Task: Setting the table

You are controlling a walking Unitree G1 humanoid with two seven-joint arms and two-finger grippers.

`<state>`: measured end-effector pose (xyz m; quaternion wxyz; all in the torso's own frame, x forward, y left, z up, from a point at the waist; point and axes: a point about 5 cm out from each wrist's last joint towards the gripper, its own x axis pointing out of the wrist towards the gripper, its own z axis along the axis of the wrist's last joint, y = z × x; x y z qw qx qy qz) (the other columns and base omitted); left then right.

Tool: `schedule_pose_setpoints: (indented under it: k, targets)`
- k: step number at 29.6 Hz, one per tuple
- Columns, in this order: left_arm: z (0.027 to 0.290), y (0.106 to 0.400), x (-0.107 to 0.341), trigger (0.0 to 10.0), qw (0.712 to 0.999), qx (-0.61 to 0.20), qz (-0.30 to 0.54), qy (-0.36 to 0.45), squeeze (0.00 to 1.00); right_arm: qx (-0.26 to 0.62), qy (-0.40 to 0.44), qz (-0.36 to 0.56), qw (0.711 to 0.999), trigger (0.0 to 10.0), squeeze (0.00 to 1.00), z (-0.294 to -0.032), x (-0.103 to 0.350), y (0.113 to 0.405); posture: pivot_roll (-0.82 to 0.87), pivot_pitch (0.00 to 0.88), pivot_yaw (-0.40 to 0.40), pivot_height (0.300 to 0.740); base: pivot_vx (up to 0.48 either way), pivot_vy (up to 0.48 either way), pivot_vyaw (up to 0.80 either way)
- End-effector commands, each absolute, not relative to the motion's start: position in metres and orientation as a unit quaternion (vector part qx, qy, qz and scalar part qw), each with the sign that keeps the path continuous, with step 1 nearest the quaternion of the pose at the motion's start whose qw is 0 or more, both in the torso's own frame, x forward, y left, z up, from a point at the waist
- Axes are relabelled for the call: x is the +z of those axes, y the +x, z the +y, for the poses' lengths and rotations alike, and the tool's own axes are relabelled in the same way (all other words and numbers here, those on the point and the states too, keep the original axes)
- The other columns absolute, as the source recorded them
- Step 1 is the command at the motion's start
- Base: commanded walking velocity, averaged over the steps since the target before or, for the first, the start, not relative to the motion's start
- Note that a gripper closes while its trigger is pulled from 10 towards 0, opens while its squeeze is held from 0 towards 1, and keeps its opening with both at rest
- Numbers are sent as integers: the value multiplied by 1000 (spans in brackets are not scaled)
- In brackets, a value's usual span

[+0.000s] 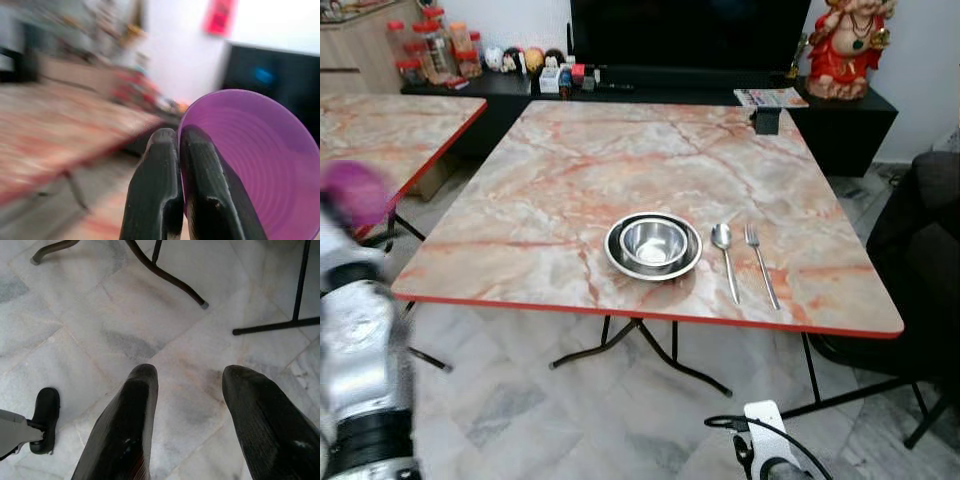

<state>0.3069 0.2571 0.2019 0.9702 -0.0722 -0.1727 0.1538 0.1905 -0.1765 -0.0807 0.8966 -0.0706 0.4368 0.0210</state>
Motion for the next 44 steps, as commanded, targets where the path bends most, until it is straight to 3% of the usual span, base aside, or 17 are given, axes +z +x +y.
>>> schedule_pose_setpoints:
  k: [1,6,14,44]
  targets:
    - [245,313,216,10000,971,119,-178,-103,0,12,-65,437,897,10000,0,-179,-81,190,43,0,2,740,0,0,0]
    - [219,325,209,10000,981,80,-129,-123,0,14,-68,440,895,10000,0,-178,-81,189,44,0,5,740,0,0,0]
    - [201,329,206,10000,982,58,-112,-143,0,8,-60,435,898,10000,0,-176,-80,192,27,5,29,740,214,0,0]
    - [193,330,205,10000,983,42,-95,-149,0,10,-67,444,894,10000,0,-180,-82,187,34,0,5,740,383,0,0]
